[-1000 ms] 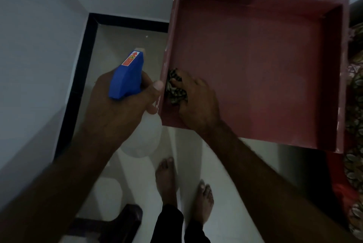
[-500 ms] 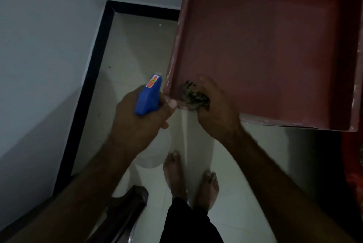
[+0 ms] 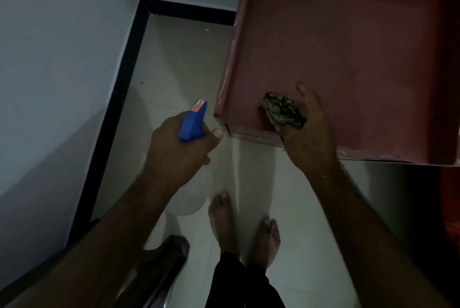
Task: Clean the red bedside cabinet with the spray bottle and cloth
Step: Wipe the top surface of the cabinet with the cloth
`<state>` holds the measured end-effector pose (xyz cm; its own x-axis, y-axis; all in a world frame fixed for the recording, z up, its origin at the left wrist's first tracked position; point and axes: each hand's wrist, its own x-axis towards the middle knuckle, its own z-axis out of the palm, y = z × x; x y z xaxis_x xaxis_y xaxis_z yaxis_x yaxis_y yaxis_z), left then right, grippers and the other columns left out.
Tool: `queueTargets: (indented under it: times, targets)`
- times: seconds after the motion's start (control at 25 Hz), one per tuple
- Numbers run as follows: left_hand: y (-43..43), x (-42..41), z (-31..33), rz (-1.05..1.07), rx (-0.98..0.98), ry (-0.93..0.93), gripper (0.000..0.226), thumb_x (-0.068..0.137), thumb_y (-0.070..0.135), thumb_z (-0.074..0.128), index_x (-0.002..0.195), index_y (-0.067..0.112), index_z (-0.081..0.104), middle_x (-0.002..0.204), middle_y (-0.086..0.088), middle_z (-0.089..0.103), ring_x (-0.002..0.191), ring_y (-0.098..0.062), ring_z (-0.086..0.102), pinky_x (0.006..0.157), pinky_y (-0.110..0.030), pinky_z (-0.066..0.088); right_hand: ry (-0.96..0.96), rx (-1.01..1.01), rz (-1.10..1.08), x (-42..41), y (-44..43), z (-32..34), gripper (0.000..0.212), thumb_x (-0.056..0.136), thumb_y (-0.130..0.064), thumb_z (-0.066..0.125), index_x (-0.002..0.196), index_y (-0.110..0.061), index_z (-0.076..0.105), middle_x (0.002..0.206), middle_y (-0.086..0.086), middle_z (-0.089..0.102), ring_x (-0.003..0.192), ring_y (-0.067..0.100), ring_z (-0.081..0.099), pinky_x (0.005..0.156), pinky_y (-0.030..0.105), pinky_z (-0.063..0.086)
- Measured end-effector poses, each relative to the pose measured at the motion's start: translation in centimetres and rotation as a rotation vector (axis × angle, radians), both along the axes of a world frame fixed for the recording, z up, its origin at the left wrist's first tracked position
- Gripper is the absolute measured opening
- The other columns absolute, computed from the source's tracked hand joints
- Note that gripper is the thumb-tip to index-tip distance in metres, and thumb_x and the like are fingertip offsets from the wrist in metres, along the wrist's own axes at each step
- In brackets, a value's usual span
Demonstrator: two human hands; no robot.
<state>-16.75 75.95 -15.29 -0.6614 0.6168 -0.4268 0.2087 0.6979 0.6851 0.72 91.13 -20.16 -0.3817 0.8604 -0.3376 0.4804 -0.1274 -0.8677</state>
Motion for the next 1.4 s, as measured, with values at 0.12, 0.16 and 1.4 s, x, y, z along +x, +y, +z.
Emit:
queueTargets:
  times: [0.12,0.16,1.4]
  targets:
    - [2.1,-0.9,0.6,-0.02,0.042,0.0,0.028,0.087,0.043,0.073,0.085,0.017,0.063,0.071,-0.002,0.07,0.061,-0.006,0.071,0.049,-0.012,0.047,-0.002,0.008,-0.003,-0.3,0.1,0.1,0.085,0.084,0.011,0.064,0.155,-0.028,0.039,0.138,0.001,0.059,0.122,0.015,0.061,0.109,0.041,0.05]
    - [2.8,-1.3,0.7,-0.021,0.045,0.0,0.028,0.088,0.041,0.073,0.085,0.015,0.063,0.072,-0.003,0.07,0.061,-0.006,0.071,0.047,-0.011,0.047,-0.003,0.008,-0.003,-0.3,0.1,0.2,0.084,0.084,0.012,0.062,0.155,-0.027,0.04,0.139,0.001,0.059,0.123,0.015,0.06,0.109,0.041,0.05]
    - [21.3,-12.4,1.2,-0.087,0.133,0.008,0.029,0.086,0.029,0.079,0.089,0.004,0.064,0.069,-0.002,0.067,0.052,-0.005,0.067,0.046,-0.005,0.044,-0.57,0.603,0.173,-6.4,4.9,-2.9,0.066,0.083,-0.031,0.077,0.145,-0.023,0.055,0.138,-0.002,0.064,0.139,0.028,0.049,0.098,0.051,0.045]
